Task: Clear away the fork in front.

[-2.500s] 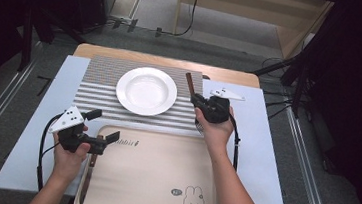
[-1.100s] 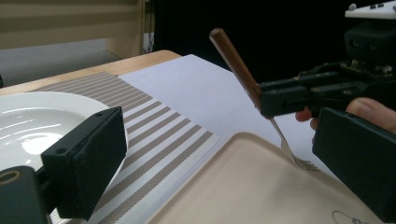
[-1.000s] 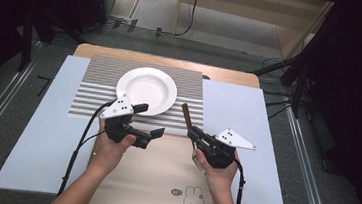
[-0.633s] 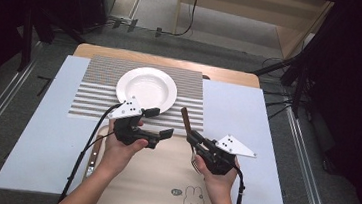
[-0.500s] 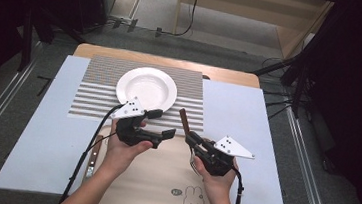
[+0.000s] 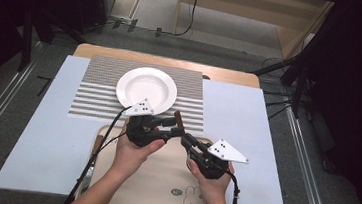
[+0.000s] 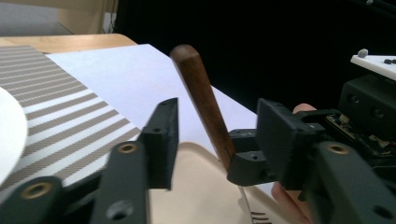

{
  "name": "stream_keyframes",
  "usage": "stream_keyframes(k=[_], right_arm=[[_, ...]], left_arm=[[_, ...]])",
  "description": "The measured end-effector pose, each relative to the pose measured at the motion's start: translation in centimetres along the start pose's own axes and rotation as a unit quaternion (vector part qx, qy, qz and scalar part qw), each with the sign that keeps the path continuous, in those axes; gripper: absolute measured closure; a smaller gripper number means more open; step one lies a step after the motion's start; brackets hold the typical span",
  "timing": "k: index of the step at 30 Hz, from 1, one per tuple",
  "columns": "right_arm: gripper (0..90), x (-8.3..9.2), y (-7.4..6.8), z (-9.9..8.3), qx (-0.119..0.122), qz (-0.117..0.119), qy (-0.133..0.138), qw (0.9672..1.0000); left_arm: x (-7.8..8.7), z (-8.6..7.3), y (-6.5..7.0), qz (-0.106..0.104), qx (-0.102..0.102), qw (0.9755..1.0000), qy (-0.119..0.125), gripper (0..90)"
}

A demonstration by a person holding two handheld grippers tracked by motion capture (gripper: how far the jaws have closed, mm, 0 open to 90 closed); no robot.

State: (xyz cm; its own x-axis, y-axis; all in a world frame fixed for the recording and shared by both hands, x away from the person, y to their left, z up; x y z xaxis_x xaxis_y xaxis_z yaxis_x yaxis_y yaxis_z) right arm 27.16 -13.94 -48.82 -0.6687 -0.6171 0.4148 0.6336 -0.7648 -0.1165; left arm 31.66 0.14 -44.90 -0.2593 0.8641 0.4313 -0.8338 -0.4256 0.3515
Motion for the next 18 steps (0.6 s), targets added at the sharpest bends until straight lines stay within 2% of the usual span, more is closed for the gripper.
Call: stream_keyframes(k=[3,6,10,11,14,18], right_arm=[[76.3,-0.05,-0.17,-0.04,0.004,-0.003,0.0,1.0],[76.3,-0.09,-0.27,-0.11,0.007,-0.006,0.002,1.0],[76.4,-0.18,-0.49,-0.23,0.011,-0.011,0.002,0.9999],[76.4,-0.25,-0.55,-0.26,0.012,-0.013,0.002,0.9998],[76.2,-0.39,-0.65,-0.27,0.013,-0.018,0.004,0.9998],[74.2,-0.29,-1.05,0.01,0.034,-0.036,0.014,0.9987]], left_arm=[[-0.59,-0.1,0.01,0.0,0.017,0.9998,-0.014,59.2],[-0.75,-0.16,-0.09,-0.003,0.024,0.9996,-0.017,63.9],[-0.74,-0.17,-0.15,-0.013,0.034,0.9992,-0.017,73.0],[-0.72,-0.13,-0.12,-0.026,0.039,0.9988,-0.017,74.9],[-0.62,-0.1,-0.16,-0.027,0.045,0.9985,-0.015,76.7],[-0.08,0.01,-0.29,-0.045,0.051,0.9976,-0.002,78.0]])
Point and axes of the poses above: each handheld gripper's, and its own axes: x roughly backward along the jaws, z roughly out of its top, y roughly to its right, the point moved 6 cm from there along -x, roughly forward along the jaws, and after that the axes turned 10 degrees about -y, right-handed, at the moved point
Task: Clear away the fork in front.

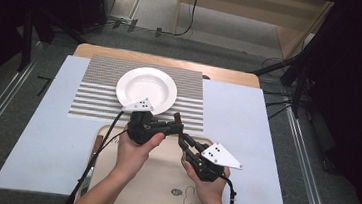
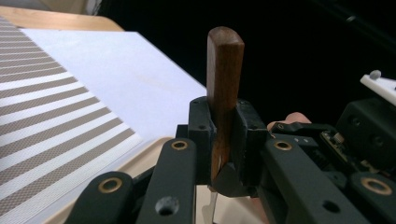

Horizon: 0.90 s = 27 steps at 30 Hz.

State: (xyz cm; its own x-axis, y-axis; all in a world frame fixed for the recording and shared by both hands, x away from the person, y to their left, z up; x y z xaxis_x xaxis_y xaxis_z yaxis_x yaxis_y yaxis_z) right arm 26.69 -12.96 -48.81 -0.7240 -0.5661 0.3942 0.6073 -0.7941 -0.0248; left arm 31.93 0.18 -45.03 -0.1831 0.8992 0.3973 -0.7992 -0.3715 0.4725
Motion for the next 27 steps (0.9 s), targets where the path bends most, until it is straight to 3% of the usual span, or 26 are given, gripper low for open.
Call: stream_keyframes(k=[1,2,3,5,9,10,13,22,25,26,27], right_arm=[[74.2,0.0,0.0,0.0,0.0,0.0,0.0,1.0],[56.8,0.2,-0.1,0.2,0.008,-0.001,0.01,0.9999],[52.9,0.3,-0.1,0.3,0.006,-0.001,0.013,0.9999],[50.2,0.4,0.1,0.3,0.002,0.0,0.017,0.9999],[47.5,1.0,2.4,-0.3,0.013,-0.044,0.007,0.9989],[44.2,1.3,2.9,-0.6,0.007,-0.047,0.0,0.9988],[35.5,2.2,4.3,-1.3,-0.023,-0.041,-0.012,0.9988],[14.5,4.9,7.3,-3.0,-0.048,-0.052,-0.011,0.9974],[8.4,5.6,7.9,-3.4,-0.051,-0.063,-0.019,0.9965],[0.0,5.9,8.1,-3.6,-0.053,-0.063,-0.023,0.9963],[0.0,6.0,8.3,-3.7,-0.06,-0.071,-0.029,0.9953]], left_arm=[[0.0,0.0,0.0,0.0,0.0,1.0,0.0,78.1],[0.4,0.1,0.0,0.002,-0.003,1.0,0.007,78.3],[0.6,0.2,0.1,0.001,-0.004,0.9999,0.01,78.3],[0.9,0.3,0.0,0.007,-0.003,0.9999,0.012,78.4],[1.9,0.3,-0.2,0.013,-0.002,0.9998,0.018,78.6],[2.1,0.3,-0.3,0.015,-0.003,0.9997,0.019,78.6],[2.7,0.2,-0.4,0.013,0.001,0.9998,0.017,78.8],[4.2,-0.6,-1.0,0.01,0.006,0.9997,0.02,78.9],[4.7,-0.7,-1.1,0.01,0.008,0.9996,0.025,79.0],[4.8,-0.7,-1.1,0.011,0.008,0.9996,0.025,79.0],[5.0,-0.7,-1.1,0.011,0.009,0.9995,0.027,79.0]])
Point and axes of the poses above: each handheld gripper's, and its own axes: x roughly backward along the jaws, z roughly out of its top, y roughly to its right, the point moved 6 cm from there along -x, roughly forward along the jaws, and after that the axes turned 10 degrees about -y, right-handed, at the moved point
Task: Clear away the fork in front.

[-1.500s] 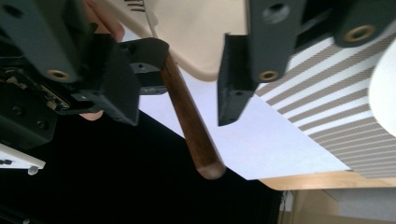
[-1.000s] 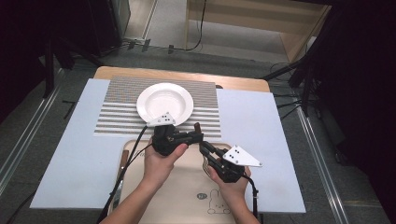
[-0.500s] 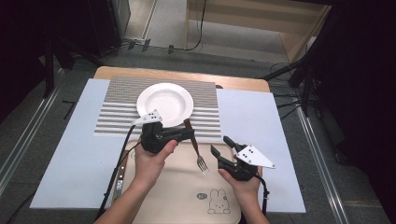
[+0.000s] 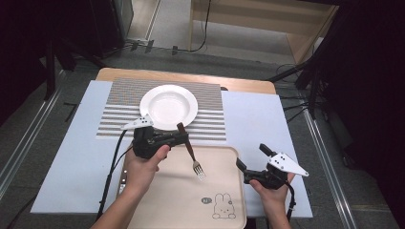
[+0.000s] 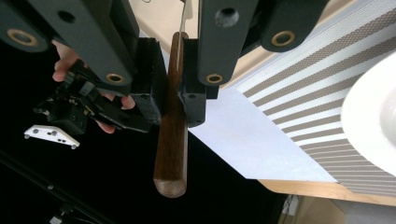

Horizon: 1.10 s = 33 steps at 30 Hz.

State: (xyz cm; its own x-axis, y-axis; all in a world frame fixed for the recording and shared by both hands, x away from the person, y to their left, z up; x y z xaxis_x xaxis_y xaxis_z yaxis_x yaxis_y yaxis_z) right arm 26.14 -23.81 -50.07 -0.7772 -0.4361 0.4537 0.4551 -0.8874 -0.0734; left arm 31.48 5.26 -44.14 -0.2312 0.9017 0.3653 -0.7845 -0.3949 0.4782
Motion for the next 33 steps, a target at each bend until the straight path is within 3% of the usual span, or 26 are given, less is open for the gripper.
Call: stream_keyframes(k=[4,15,22,29,33], right_arm=[[0.0,1.0,0.9,-0.4,-0.006,0.001,0.007,1.0],[0.0,3.0,4.1,-2.0,-0.027,-0.038,0.011,0.9988],[0.0,3.9,5.8,-3.1,-0.03,-0.064,0.002,0.9975],[0.0,4.6,7.0,-3.9,-0.019,-0.081,-0.002,0.9965],[0.0,4.7,7.4,-4.2,-0.025,-0.081,0.004,0.9964]], left_arm=[[0.5,-0.1,-0.1,-0.002,-0.001,1.0,0.0,79.0],[2.2,-0.7,-0.3,-0.013,0.002,0.9999,-0.005,79.0],[3.5,-1.1,-0.5,-0.012,0.004,0.9999,-0.005,79.1],[4.6,-1.9,-0.8,-0.014,0.01,0.9998,-0.012,79.1],[5.3,-2.4,-1.1,-0.018,0.015,0.9996,-0.017,79.0]])
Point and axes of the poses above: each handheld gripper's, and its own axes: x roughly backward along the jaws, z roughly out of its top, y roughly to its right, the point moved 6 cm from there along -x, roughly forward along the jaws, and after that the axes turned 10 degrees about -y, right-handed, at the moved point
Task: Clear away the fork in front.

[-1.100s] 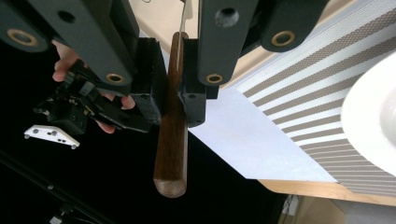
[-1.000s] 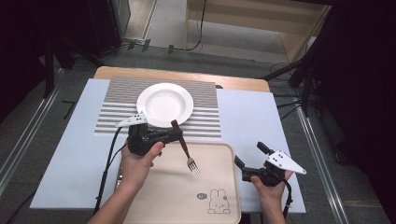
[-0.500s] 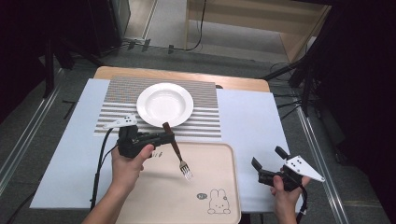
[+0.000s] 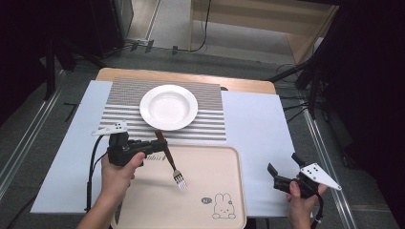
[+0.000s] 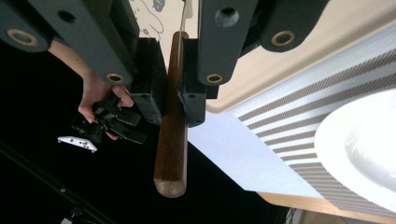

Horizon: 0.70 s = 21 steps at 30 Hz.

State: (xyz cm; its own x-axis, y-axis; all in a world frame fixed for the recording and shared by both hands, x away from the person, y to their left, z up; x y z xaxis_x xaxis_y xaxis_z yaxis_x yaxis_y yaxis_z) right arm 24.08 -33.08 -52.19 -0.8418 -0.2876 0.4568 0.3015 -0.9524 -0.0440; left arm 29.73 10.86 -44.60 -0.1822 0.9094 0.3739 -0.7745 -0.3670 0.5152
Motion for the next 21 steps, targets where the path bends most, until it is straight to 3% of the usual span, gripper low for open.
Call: stream_keyframes(k=[6,16,21], right_arm=[[0.0,0.0,0.5,-0.3,-0.011,0.003,0.006,0.9999],[0.0,-0.2,1.0,-0.7,-0.007,-0.006,0.004,0.9999],[0.0,-0.4,1.1,-0.9,-0.007,-0.008,0.001,0.9999]], left_arm=[[0.7,-0.8,-0.2,-0.013,0.008,0.9998,-0.015,79.1],[1.4,-2.4,-1.0,-0.027,0.034,0.9986,-0.03,79.0],[1.3,-3.6,-2.2,-0.028,0.064,0.9969,-0.035,79.1]])
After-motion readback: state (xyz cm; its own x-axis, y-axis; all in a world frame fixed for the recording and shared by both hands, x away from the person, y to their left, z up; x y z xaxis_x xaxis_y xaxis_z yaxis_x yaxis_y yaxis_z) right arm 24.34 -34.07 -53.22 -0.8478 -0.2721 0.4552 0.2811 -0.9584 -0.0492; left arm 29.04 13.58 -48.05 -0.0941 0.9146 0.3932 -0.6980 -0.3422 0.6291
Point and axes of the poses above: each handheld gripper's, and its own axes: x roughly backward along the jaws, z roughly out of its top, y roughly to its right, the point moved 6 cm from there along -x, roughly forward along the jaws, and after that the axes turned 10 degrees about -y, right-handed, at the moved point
